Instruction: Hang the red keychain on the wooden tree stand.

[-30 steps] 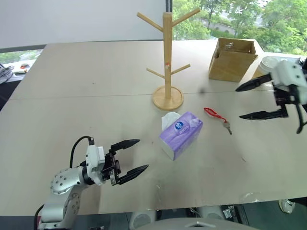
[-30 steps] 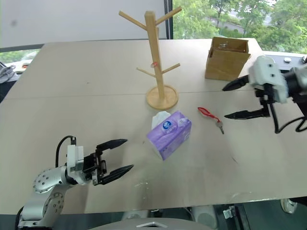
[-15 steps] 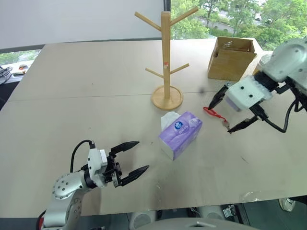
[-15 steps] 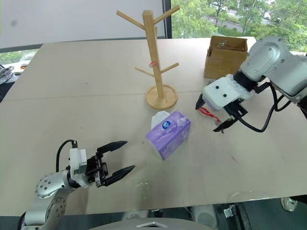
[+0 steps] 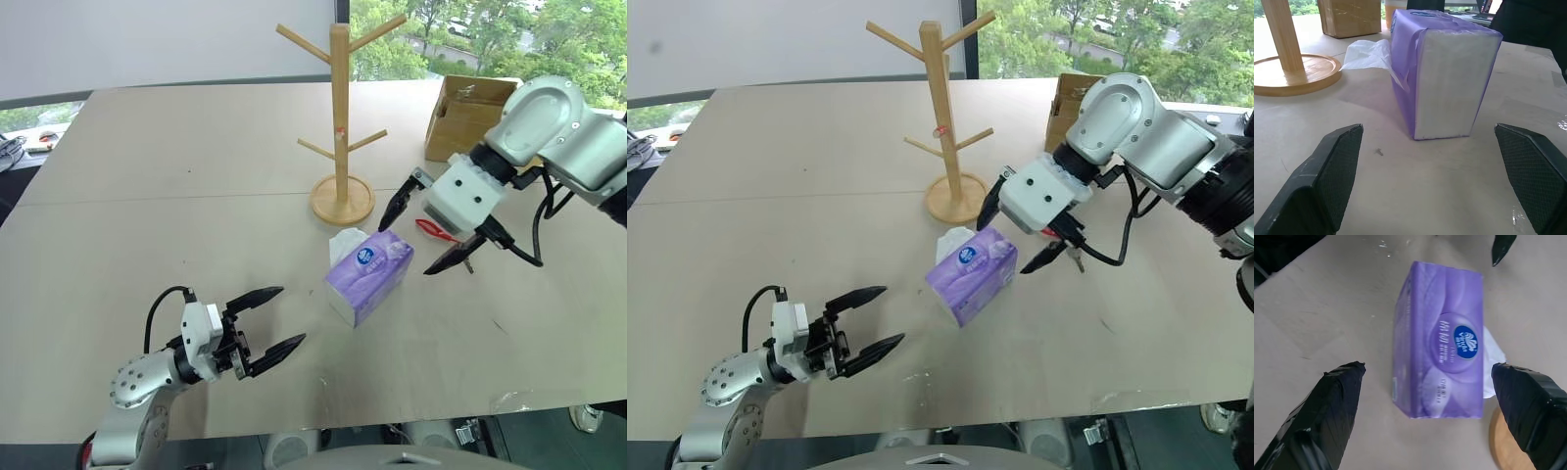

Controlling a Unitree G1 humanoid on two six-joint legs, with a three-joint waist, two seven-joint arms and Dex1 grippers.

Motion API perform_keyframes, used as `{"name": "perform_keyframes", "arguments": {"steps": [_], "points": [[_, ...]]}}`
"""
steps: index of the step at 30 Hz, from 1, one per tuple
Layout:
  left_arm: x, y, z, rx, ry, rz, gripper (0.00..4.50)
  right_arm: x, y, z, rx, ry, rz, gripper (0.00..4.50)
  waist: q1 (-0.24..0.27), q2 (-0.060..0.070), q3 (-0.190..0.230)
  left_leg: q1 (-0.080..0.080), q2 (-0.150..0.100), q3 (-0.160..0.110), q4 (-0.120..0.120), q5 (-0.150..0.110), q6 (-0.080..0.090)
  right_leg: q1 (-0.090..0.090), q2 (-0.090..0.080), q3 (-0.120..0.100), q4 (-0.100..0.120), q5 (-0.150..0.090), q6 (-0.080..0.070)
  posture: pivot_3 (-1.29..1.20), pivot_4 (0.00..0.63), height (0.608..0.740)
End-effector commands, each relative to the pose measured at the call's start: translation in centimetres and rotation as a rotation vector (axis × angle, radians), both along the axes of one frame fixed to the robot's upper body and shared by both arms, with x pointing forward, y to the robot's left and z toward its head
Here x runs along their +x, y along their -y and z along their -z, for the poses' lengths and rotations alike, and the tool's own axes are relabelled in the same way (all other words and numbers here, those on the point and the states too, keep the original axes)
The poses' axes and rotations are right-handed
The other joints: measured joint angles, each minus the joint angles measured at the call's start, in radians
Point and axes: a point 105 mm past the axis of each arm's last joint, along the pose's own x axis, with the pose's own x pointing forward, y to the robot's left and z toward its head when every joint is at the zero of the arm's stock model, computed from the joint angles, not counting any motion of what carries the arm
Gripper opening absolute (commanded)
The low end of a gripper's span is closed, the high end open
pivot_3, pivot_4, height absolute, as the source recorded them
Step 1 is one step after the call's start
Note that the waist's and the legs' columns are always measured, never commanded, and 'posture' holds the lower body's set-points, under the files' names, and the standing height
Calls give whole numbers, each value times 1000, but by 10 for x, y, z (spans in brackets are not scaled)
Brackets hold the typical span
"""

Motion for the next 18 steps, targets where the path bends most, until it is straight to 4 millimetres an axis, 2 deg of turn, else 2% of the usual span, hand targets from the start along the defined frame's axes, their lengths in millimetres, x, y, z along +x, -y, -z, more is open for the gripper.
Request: {"name": "perform_keyframes", "arguments": {"steps": [1, 9, 18], "points": [[-1, 3, -7, -4, 36, 14, 4469, -2, 0, -6, -25, -1, -56, 4500, 0, 0, 0, 0, 0, 0, 0, 0, 0, 0, 0, 0, 0, 0, 0, 0, 150, 740], [0, 3, -8, -4, 38, 4, 4469, 3, -18, 9, -40, -53, -64, 4500, 0, 0, 0, 0, 0, 0, 0, 0, 0, 0, 3, 0, 0, 0, 0, 0, 150, 740], [-3, 3, -7, -8, 35, -14, 4469, 6, -25, 27, -79, -95, -59, 4500, -1, 0, 0, 0, 0, 0, 0, 0, 0, 1, 3, 0, 0, 0, 0, 0, 150, 740]]}}
